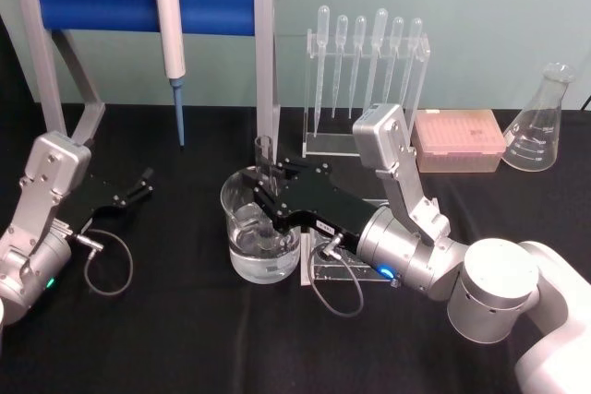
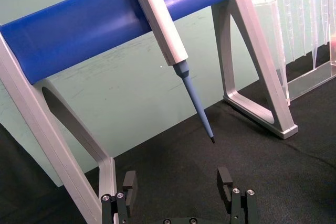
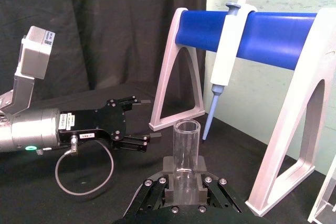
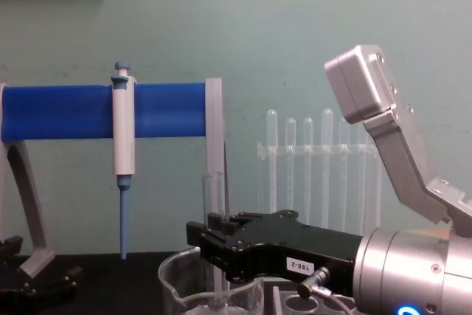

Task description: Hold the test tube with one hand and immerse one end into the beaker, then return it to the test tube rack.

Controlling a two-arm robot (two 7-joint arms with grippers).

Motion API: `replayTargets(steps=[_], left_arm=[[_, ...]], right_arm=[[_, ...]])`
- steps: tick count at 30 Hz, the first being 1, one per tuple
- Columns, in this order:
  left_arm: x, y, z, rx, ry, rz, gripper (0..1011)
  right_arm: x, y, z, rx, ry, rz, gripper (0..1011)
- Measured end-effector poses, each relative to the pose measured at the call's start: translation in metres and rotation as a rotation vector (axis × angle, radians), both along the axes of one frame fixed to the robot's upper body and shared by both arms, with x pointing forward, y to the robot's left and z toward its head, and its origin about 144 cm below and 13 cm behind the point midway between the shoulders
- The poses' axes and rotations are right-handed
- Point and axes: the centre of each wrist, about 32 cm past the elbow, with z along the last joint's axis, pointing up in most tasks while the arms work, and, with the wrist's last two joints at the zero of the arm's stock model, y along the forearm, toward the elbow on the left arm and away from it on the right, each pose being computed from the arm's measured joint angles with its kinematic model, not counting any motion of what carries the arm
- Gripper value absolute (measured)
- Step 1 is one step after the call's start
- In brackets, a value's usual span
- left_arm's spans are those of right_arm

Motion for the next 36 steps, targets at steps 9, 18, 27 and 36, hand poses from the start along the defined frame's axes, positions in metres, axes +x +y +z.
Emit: replayTargets(steps=[9, 18, 27, 36], left_arm=[[0.0000, 0.0000, 0.0000, 0.000, 0.000, 0.000, 1000], [0.0000, 0.0000, 0.0000, 0.000, 0.000, 0.000, 1000], [0.0000, 0.0000, 0.0000, 0.000, 0.000, 0.000, 1000], [0.0000, 0.0000, 0.0000, 0.000, 0.000, 0.000, 1000]], right_arm=[[0.0000, 0.0000, 0.0000, 0.000, 0.000, 0.000, 224], [0.0000, 0.0000, 0.0000, 0.000, 0.000, 0.000, 225], [0.0000, 0.0000, 0.0000, 0.000, 0.000, 0.000, 225], [0.0000, 0.0000, 0.0000, 0.000, 0.000, 0.000, 225]])
